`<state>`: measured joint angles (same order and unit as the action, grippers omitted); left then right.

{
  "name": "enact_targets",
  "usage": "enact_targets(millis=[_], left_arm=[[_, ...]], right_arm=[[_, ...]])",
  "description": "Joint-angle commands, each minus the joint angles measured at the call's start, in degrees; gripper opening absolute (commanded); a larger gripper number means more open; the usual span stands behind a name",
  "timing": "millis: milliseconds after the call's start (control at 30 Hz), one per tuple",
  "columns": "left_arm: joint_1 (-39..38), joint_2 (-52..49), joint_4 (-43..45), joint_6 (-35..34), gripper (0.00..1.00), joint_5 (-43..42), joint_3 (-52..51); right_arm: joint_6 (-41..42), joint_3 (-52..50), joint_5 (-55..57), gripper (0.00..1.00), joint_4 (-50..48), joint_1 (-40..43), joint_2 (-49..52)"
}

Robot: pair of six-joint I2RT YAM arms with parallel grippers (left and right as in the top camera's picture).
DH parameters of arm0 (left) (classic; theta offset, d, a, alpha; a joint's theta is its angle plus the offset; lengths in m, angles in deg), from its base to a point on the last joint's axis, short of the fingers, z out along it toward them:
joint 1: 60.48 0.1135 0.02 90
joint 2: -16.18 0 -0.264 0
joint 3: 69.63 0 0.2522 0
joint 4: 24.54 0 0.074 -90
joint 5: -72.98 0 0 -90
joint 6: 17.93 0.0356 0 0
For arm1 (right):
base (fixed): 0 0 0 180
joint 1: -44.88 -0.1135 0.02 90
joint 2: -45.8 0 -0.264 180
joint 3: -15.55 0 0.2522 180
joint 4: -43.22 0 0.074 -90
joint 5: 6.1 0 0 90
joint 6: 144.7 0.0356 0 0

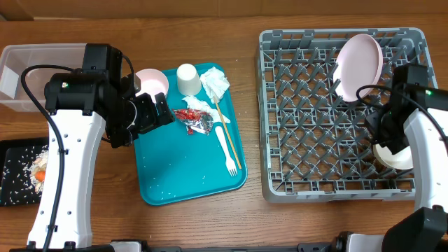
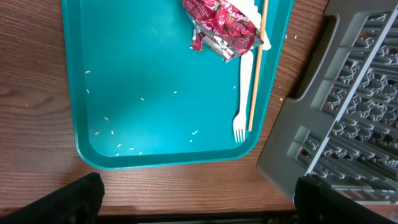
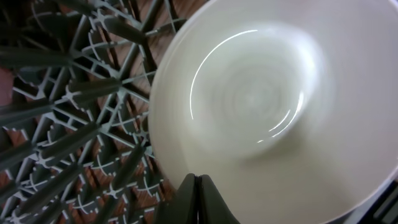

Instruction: Sort waste into correct bins and load items into the dishwasher rack

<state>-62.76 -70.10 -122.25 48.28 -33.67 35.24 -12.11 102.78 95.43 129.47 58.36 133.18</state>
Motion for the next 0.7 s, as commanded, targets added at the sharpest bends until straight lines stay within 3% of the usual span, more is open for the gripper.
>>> enact_targets(millis=[0,667], left_arm=[[-0.42,-0.31,0.22,0.66,1.00,0.74,-0.28],[-0.42,-0.31,0.50,0.63,1.00,0.72,-0.28]], right_arm=[[0.74,-2.23,-1.31,0.04,-1.11,0.20,-1.22],[2.71,-8.90,1.64,0.04,-6.25,-2.03,-1.20]])
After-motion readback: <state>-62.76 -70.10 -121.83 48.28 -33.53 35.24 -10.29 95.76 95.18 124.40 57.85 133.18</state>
